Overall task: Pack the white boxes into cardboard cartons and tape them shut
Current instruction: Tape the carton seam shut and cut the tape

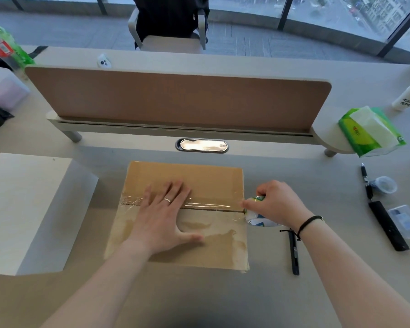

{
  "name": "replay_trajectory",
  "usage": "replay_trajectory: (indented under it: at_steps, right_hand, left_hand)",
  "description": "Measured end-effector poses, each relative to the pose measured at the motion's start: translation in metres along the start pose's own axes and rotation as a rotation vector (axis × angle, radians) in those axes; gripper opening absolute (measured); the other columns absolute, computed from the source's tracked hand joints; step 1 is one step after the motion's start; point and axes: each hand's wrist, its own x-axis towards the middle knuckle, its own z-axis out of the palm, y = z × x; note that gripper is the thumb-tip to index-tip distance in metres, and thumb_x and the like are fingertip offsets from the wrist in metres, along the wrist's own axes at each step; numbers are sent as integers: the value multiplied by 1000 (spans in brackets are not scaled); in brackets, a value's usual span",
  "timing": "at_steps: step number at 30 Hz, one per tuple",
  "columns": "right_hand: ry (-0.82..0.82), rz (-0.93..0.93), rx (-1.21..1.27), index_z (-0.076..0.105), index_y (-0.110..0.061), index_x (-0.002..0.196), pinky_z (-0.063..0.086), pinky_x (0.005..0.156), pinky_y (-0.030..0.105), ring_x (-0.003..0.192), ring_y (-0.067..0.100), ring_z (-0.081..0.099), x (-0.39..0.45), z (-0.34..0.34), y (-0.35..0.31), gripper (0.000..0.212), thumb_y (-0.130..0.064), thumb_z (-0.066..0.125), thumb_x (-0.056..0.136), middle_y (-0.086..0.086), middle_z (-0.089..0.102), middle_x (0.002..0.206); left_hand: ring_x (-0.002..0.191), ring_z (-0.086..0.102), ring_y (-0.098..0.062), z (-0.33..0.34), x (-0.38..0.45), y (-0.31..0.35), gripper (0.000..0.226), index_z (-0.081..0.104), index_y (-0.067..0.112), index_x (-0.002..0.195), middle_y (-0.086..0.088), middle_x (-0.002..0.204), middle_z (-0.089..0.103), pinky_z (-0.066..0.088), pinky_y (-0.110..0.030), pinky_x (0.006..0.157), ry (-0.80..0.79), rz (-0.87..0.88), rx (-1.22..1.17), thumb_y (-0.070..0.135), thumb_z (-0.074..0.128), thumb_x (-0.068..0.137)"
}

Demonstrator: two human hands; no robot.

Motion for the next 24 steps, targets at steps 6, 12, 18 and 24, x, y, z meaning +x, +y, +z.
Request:
replay_trajectory:
  at_steps: [6, 12, 18, 24]
  right_hand:
    - [-18, -29, 18, 31, -17, 52, 24, 52, 31, 53, 17, 28, 1, -2, 1, 62, -49, 78, 77, 2, 32, 53]
    - [-90, 73, 377, 35, -19, 53, 24, 44, 21, 47, 13, 29, -5, -5, 24, 58, -39, 84, 78, -6, 31, 50]
    - [-40, 50, 233, 29, -17, 56, 20, 49, 26, 53, 17, 22, 2, 5, 17, 58, -37, 80, 76, -1, 24, 56]
    - [-43, 82, 193, 33, -15, 58, 21, 52, 27, 56, 18, 23, 5, 9, 16, 55, -38, 80, 76, 2, 27, 58]
  left_hand:
    - [153, -20, -9, 1, 3, 3, 130, -11, 38, 159, 18, 161, -23, -13, -53, 123, 2, -16, -25, 108, 30, 57]
    - [154, -18, -10, 3, 3, 3, 130, -10, 39, 159, 18, 162, -22, -10, -52, 124, 12, -4, -55, 108, 31, 56]
    - [152, -24, -10, 4, 4, 2, 129, -27, 41, 151, 18, 160, -29, -12, -50, 124, -2, -3, -39, 109, 25, 55]
    - [151, -27, -10, 7, 3, 1, 126, -29, 42, 148, 18, 159, -31, -13, -50, 124, 5, 12, -53, 109, 24, 56]
